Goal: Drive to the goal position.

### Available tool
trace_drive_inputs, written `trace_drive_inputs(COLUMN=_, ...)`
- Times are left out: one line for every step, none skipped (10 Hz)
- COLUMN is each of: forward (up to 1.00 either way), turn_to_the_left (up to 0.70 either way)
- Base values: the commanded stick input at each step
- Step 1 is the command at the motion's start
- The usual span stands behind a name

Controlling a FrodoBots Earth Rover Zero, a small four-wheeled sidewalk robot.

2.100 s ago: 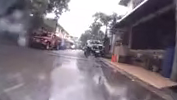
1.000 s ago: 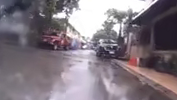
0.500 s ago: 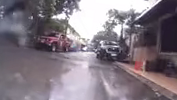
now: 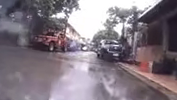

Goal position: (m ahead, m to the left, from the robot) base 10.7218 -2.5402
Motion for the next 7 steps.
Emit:
trace_drive_inputs(forward=1.00, turn_to_the_left=0.00)
trace_drive_inputs(forward=1.00, turn_to_the_left=0.00)
trace_drive_inputs(forward=1.00, turn_to_the_left=0.00)
trace_drive_inputs(forward=1.00, turn_to_the_left=0.00)
trace_drive_inputs(forward=1.00, turn_to_the_left=0.00)
trace_drive_inputs(forward=1.00, turn_to_the_left=0.00)
trace_drive_inputs(forward=1.00, turn_to_the_left=0.00)
